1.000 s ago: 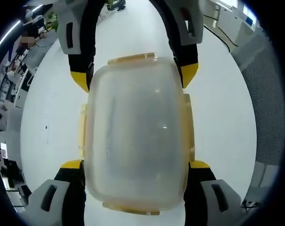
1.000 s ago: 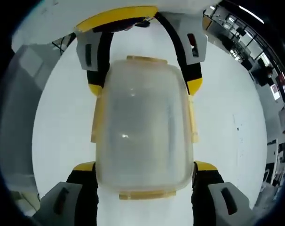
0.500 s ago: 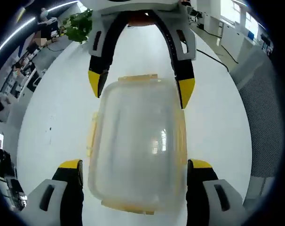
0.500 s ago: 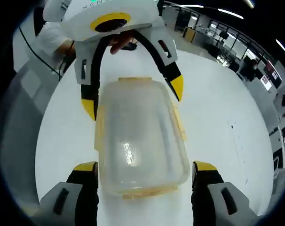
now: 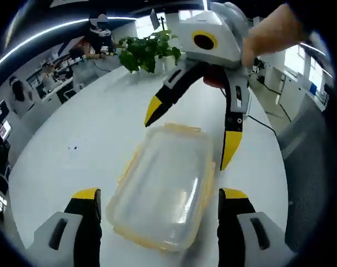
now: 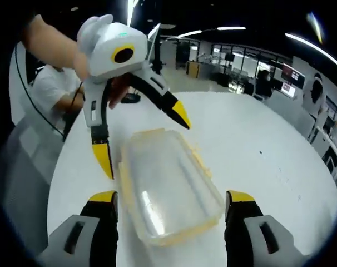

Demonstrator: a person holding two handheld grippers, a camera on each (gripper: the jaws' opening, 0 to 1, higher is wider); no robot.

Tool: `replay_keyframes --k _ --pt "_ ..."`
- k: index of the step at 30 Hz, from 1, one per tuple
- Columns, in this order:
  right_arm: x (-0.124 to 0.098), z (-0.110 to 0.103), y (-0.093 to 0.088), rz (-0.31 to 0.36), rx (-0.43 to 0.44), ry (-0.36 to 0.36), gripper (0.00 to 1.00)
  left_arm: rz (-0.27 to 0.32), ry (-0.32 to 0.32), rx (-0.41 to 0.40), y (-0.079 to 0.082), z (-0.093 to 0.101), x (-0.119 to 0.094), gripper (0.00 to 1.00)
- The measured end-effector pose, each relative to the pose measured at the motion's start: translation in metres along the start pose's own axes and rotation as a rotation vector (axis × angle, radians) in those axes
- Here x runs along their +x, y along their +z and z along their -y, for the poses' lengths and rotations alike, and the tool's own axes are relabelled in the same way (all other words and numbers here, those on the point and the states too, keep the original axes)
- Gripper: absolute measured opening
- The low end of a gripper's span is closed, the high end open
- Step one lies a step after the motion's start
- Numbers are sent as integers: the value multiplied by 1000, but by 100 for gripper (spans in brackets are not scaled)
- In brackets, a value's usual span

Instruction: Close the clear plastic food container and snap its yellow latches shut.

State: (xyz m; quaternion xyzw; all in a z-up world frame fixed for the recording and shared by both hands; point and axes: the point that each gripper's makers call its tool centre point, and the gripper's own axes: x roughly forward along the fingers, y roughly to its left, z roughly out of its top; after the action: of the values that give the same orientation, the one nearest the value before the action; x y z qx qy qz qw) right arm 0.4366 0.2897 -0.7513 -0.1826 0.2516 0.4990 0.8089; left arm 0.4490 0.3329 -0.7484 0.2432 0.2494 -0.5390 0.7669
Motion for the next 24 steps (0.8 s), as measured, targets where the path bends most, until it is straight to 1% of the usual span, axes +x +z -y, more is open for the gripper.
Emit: replay_keyframes --k 1,3,5,6,7,8,9,10,11,12,13,15,16,17,19,20,21,22,24 --pt "-1 0 0 10 17 -9 78 38 10 -25 3 -1 -2 86" --pt "-1 -4 4 41 52 -10 76 86 31 -58 6 -2 -6 86" --pt "-2 -4 6 68 63 -24 75 122 40 -91 7 -2 -8 86" --pt "-2 -5 5 69 71 -25 75 139 36 -118 6 -1 -10 85" --pt "-2 -6 6 77 79 -24 74 143 41 -123 4 -1 -11 85" --pt "-3 -7 7 91 81 -30 72 165 54 -131 5 -3 -13 84" --pt "-4 -7 7 96 84 -37 70 171 55 -137 5 -3 -13 82" --pt "-5 -7 8 104 89 -45 68 185 54 -161 4 -2 -14 80" --pt "-5 -7 9 114 101 -52 66 193 54 -176 4 -2 -15 78" --pt "-7 -7 12 134 125 -61 64 214 61 -188 5 -2 -17 77" --pt "-7 -7 13 145 125 -69 63 221 66 -198 6 -2 -18 74" --pt "-9 -7 14 161 148 -85 60 214 93 -214 3 -4 -20 70" --pt "-9 -6 14 164 158 -89 60 225 102 -215 3 -5 -21 70" --pt "-10 -5 16 175 169 -99 59 255 107 -238 5 -5 -22 70" --pt "-13 -1 22 206 191 -130 57 271 96 -292 5 -4 -24 64" --pt "-14 1 24 223 208 -142 55 278 103 -293 5 -4 -26 61" --pt "-16 3 28 249 230 -157 55 288 116 -287 5 -5 -28 59" --pt "-17 4 28 256 238 -166 55 298 122 -293 6 -6 -29 59" --pt "-16 3 27 252 247 -165 60 310 160 -311 5 -11 -31 62"
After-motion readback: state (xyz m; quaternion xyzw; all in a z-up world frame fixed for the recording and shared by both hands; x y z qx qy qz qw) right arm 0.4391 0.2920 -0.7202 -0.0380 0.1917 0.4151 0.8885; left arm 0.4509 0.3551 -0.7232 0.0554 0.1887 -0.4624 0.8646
